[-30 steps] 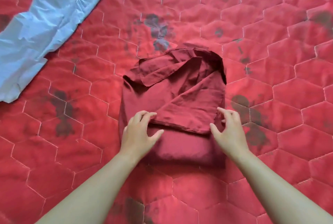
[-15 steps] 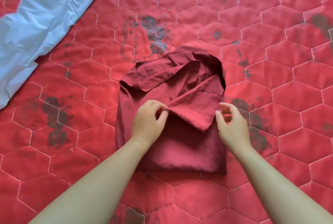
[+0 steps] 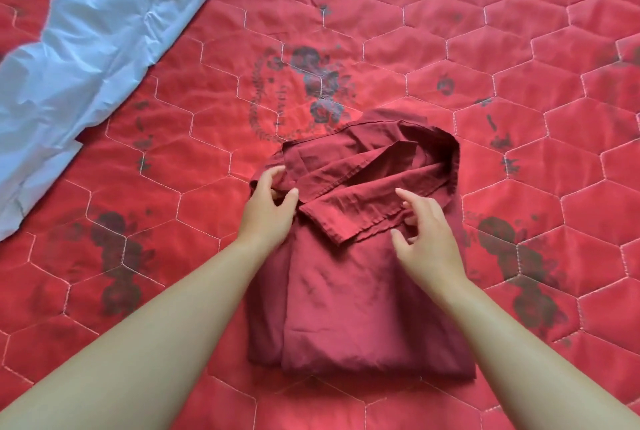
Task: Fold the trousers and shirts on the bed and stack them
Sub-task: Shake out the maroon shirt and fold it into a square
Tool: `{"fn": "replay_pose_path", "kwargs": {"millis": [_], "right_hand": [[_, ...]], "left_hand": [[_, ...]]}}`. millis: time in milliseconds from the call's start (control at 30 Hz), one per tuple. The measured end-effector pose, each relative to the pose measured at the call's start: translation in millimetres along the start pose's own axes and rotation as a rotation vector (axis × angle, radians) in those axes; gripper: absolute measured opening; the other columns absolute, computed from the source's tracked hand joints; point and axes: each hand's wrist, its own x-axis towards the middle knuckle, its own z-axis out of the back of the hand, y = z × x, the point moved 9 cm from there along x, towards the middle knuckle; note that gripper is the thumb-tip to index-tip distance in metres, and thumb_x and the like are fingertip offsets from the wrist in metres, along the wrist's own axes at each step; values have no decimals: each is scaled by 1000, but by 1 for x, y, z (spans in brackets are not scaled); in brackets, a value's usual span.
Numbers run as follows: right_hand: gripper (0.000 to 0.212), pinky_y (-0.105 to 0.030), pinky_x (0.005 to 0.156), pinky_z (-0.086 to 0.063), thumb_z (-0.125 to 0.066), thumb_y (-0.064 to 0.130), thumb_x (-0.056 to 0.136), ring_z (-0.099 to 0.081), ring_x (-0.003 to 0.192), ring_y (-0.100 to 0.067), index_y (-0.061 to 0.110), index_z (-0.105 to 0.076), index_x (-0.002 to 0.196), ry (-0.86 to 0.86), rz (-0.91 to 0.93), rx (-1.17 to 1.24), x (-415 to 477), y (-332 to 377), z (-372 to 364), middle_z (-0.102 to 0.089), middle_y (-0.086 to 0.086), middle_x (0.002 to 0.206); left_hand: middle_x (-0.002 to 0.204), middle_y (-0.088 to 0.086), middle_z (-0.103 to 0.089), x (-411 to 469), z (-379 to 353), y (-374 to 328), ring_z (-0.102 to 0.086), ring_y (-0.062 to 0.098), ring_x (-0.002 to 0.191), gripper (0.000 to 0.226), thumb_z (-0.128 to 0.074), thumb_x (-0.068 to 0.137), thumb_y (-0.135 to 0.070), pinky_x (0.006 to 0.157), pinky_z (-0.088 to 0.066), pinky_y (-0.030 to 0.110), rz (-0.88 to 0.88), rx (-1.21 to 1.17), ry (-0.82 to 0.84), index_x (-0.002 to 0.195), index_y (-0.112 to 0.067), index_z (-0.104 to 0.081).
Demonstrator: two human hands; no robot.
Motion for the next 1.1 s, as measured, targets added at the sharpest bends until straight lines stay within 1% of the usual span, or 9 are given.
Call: {"fn": "replay_pose_path", "kwargs": {"millis": [167, 333, 433, 633, 733, 800, 900, 1000, 1100], "right_hand": [[64, -42, 91, -48, -60, -3, 73, -47, 117, -18, 19, -48, 132, 14, 47, -36, 3, 5, -9, -42, 0, 129], [65, -32, 106, -36, -60, -8, 70, -41, 126, -22, 15, -52, 130, -31, 104, -150, 5, 6, -3, -45, -4, 134], [68, -45, 101, -38, -65, -7, 63, -39, 125, -30, 17, -56, 126, -92, 124, -331, 10, 4, 10, -45, -8, 135], [39, -46, 88, -35, -71, 5, 68, -36, 118, -33, 23, -69, 102, -193, 85, -448, 36, -6, 42, -49, -9, 129], [21, -41, 91, -36, -68, 5, 76, -46, 108, -37, 17, -71, 92, -305, 156, -254, 54, 13, 63, -51, -14, 119], [20, -38, 95, -40, -65, 10, 82, -48, 109, -34, 13, -67, 102, -348, 179, -89, 71, 33, 73, -46, -15, 123], [42, -40, 103, -38, -67, 15, 83, -44, 120, -29, 9, -55, 123, -358, 193, -48, 86, 63, 73, -38, -14, 133], [52, -33, 108, -28, -68, 16, 80, -37, 127, -27, 9, -49, 128, -268, 157, -129, 70, 63, 52, -34, -14, 138], [56, -49, 101, -33, -68, 23, 81, -34, 129, -27, 15, -46, 133, -151, -19, -236, 33, 19, 29, -28, -8, 143]], "left_hand": [[102, -10, -59, 40, 6, -39, -62, 9, 76, 51, -43, 97, -13, 64, -47, 21, -8, -435, -22, 139, -38, -28], [113, -1, -59, 15, -11, -64, -56, 10, 98, 51, -58, 74, 5, 94, -43, 21, -417, 139, 190, 116, -24, -61], [112, -3, -56, -15, -39, -47, -53, 8, 106, 52, -61, 61, 3, 97, -35, 12, -550, 372, 404, 106, -25, -67], [104, -6, -60, -11, -40, -32, -57, 10, 96, 29, -68, 74, -9, 88, -44, 29, -493, 420, 270, 98, -26, -70], [72, -12, -63, 0, -20, -40, -54, 0, 65, 4, -66, 83, -21, 66, -45, 22, -404, 256, 81, 84, -24, -69], [60, -13, -57, 13, 3, -42, -47, -2, 52, 9, -64, 86, -25, 53, -37, 14, -322, 97, -78, 78, -22, -65], [71, -11, -61, 33, 29, -34, -52, 5, 65, 10, -60, 90, -24, 60, -38, 13, -179, 19, -202, 80, -21, -61], [89, 0, -63, 41, 24, -1, -61, 23, 87, 16, -57, 92, -28, 83, -48, 30, 58, -36, -113, 101, -15, -58], [90, -5, -58, 18, 18, 14, -59, 19, 82, 40, -61, 88, -34, 79, -43, 29, 43, 125, -78, 120, -14, -49]]}}
